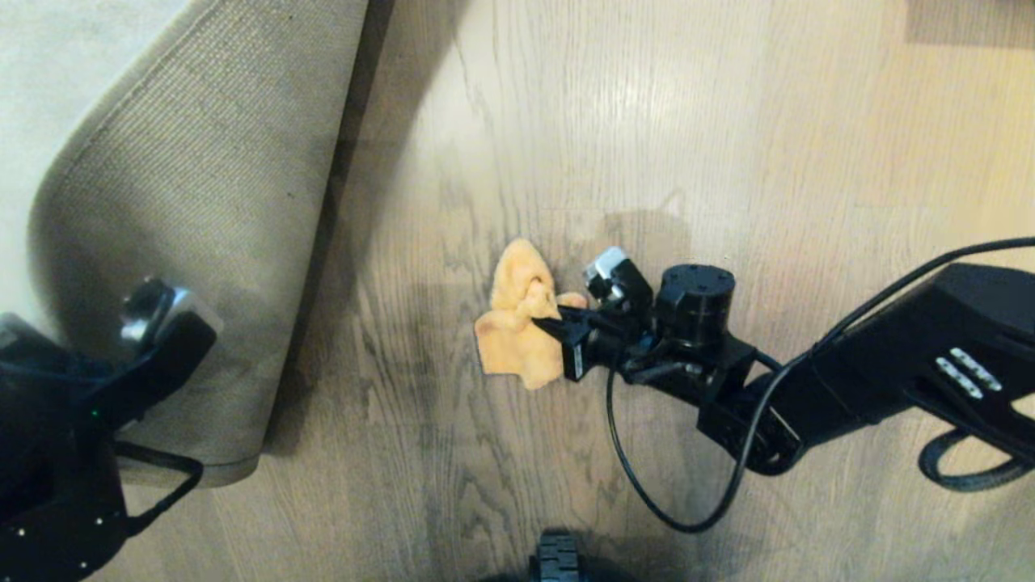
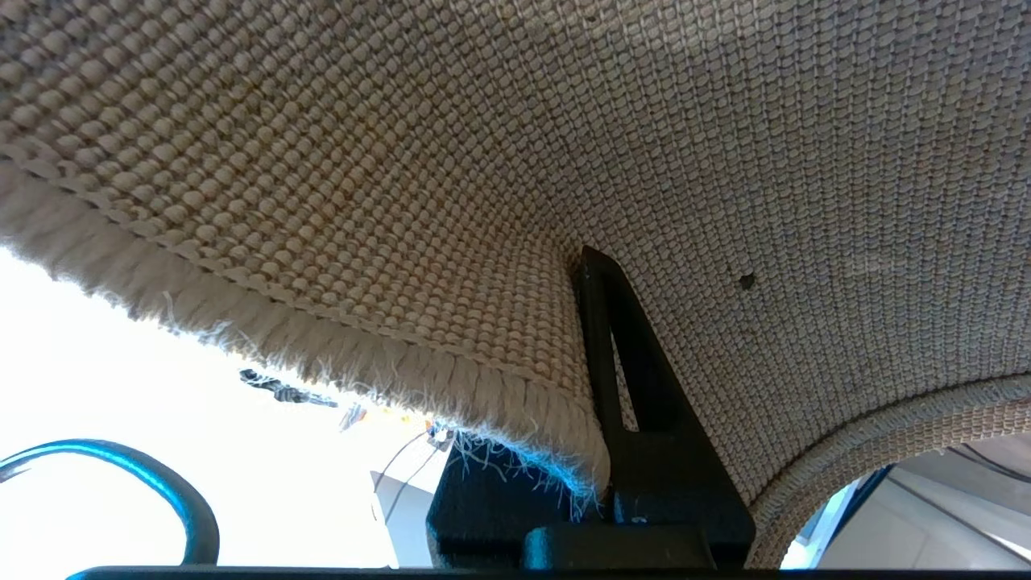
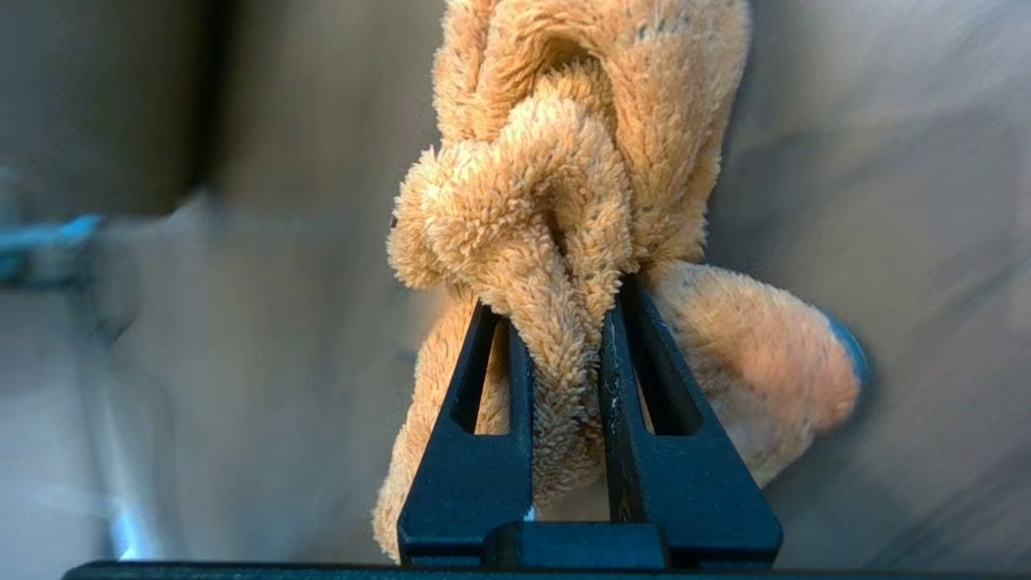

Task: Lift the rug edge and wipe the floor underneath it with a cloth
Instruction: Wipe the floor under the carpet with a rag

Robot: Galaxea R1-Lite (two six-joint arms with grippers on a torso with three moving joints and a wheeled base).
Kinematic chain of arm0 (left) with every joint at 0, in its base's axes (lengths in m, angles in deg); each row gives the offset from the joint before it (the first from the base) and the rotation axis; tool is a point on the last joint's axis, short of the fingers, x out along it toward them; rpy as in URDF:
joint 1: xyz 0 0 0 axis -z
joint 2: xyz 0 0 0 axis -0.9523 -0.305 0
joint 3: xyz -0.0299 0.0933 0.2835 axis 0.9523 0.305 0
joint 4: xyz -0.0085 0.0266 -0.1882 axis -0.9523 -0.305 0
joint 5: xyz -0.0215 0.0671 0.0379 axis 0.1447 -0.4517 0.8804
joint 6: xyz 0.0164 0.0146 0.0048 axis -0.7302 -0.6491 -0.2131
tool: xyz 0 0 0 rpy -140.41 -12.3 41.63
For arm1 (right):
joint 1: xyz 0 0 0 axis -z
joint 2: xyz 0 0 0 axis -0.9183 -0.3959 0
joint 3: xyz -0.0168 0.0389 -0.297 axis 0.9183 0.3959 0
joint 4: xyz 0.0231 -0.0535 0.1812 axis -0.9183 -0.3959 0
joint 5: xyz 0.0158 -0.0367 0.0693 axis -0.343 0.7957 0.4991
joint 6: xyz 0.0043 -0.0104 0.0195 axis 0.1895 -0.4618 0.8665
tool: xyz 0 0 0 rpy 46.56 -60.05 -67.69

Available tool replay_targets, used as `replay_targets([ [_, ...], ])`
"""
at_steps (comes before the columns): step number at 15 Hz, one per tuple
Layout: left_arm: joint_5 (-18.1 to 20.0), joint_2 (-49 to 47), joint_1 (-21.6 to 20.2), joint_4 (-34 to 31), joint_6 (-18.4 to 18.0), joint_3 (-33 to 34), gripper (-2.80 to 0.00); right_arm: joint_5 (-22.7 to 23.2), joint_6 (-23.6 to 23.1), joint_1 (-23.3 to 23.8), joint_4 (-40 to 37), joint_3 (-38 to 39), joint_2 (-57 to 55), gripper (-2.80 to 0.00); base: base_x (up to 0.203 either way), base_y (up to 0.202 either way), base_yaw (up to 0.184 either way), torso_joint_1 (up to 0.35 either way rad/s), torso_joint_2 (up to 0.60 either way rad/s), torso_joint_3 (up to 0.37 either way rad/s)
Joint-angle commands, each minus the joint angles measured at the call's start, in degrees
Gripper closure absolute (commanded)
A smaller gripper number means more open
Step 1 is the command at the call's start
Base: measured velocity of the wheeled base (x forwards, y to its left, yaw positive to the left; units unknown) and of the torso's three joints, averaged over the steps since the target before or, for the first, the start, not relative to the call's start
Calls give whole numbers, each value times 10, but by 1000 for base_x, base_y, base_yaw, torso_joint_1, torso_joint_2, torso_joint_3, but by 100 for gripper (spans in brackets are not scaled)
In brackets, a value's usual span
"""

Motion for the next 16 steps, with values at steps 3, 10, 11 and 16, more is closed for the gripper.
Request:
replay_targets([
  [3,-3,-2,0,4,-4,1,0,4,0,-53,50,148,56,0,0,0,0,0,0,0],
  [10,-4,-9,0,4,-4,3,0,3,55,-143,158,230,-34,0,0,0,0,0,0,0],
  [11,-4,-11,0,4,-4,2,0,3,60,-146,188,230,-61,0,0,0,0,0,0,0],
  [16,-4,-27,0,7,-3,1,0,-1,79,-150,259,216,-123,0,0,0,0,0,0,0],
])
